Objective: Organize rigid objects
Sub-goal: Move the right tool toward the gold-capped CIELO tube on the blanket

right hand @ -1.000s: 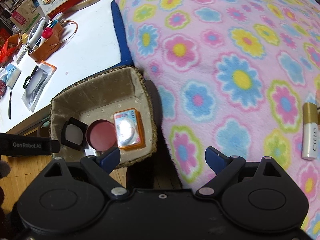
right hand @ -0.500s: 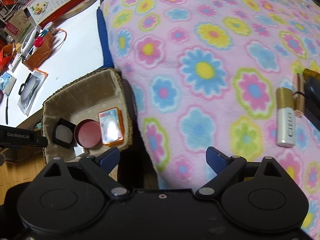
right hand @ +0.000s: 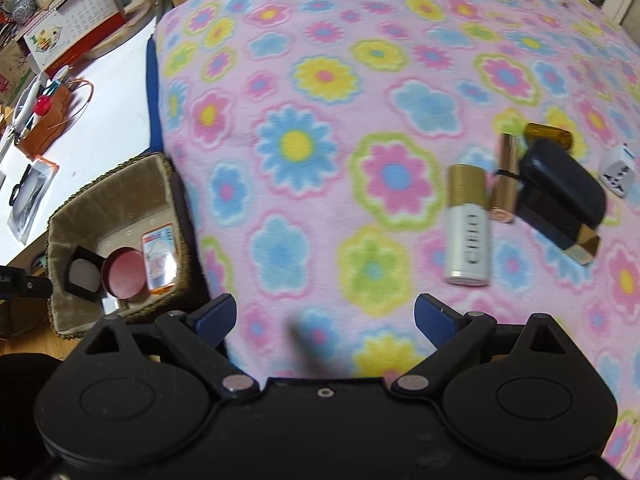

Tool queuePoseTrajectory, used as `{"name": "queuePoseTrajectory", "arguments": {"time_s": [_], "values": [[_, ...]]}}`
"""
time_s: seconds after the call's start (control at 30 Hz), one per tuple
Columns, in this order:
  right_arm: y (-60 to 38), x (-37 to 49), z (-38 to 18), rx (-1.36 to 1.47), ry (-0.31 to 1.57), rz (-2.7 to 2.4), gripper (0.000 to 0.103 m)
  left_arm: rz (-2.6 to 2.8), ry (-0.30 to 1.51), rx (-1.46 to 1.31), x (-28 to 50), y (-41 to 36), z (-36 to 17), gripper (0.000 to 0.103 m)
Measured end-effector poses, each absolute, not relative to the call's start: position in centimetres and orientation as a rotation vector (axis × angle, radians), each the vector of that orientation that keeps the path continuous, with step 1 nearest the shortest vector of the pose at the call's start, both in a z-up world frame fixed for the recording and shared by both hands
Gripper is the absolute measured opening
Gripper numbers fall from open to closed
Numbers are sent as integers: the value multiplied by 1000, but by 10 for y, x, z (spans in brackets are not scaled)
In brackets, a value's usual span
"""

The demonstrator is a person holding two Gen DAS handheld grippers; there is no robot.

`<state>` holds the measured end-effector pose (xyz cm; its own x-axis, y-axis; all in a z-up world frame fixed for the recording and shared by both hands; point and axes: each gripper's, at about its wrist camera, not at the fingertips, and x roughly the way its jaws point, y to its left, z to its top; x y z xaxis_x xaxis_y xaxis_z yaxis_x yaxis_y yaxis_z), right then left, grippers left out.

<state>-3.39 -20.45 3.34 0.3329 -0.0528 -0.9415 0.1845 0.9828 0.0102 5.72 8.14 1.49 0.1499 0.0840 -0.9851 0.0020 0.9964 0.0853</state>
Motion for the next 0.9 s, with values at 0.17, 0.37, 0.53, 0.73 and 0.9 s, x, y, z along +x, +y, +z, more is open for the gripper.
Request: {"name": "queuePoseTrajectory", "arguments": {"time_s": [0.17, 0.37, 0.53, 0.73, 0.9], "values": [[-226, -40, 38, 117, 1214, -185, 97, 13, 1383, 147, 46, 50, 21, 76], [-254, -52, 43, 127, 1204, -227, 97, -101, 1368, 196, 33, -6, 14, 76], [-288, -68, 52, 154, 1178, -277, 98, -225, 1381, 214, 27, -64, 4, 76], [-343, -83, 57, 225, 1146, -376, 99, -321, 1355, 269, 10, -130, -3, 76], [-377, -85, 58, 279, 1124, -425, 99, -389, 1349, 301, -5, -163, -7, 76]]}}
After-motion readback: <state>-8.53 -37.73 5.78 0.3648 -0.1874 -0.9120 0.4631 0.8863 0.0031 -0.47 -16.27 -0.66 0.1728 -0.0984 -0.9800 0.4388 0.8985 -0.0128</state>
